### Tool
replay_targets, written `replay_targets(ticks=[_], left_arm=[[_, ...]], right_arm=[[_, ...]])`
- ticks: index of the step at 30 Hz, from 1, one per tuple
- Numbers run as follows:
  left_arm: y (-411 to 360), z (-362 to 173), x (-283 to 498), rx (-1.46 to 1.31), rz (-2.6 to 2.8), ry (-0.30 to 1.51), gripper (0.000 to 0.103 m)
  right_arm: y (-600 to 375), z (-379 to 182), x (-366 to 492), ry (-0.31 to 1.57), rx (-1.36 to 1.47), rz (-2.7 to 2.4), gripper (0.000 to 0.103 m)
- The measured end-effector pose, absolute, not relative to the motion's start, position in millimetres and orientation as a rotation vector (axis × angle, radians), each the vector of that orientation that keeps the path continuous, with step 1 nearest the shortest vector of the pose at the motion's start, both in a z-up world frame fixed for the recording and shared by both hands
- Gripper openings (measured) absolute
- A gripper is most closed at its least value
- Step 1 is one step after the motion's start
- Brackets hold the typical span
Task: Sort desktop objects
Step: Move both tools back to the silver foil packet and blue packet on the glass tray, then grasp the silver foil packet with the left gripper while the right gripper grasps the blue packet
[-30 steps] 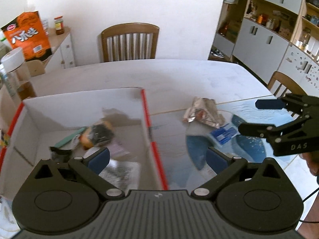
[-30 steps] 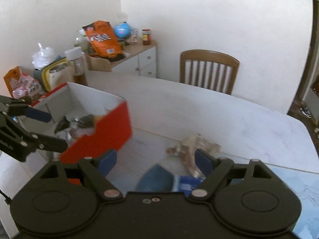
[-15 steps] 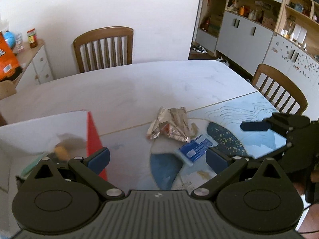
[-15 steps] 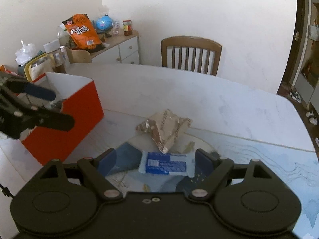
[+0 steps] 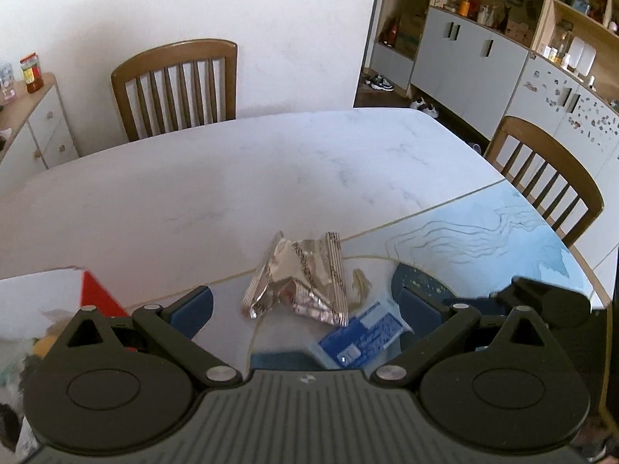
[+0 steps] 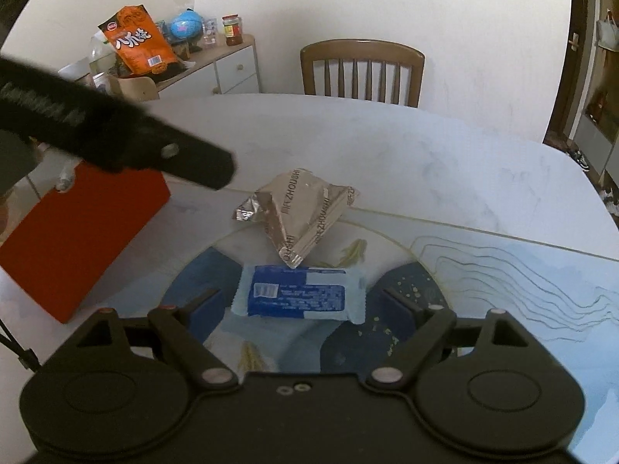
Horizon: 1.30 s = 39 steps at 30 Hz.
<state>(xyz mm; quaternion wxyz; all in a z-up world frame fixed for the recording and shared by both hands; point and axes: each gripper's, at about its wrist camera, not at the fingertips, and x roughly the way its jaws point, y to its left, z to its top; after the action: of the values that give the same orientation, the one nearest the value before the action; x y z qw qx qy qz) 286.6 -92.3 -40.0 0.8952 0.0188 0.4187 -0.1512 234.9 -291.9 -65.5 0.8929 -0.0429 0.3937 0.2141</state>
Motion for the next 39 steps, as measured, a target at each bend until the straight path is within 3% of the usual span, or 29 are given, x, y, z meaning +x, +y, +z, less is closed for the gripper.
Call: replay_targets(ticks=[39], left_arm=[[-131.3, -125.4, 357.7, 0.119, -0.294, 0.888, 0.103]], right_arm=[[-261.6, -112.3, 258.6, 0.826, -0.129, 0.392, 0.096]])
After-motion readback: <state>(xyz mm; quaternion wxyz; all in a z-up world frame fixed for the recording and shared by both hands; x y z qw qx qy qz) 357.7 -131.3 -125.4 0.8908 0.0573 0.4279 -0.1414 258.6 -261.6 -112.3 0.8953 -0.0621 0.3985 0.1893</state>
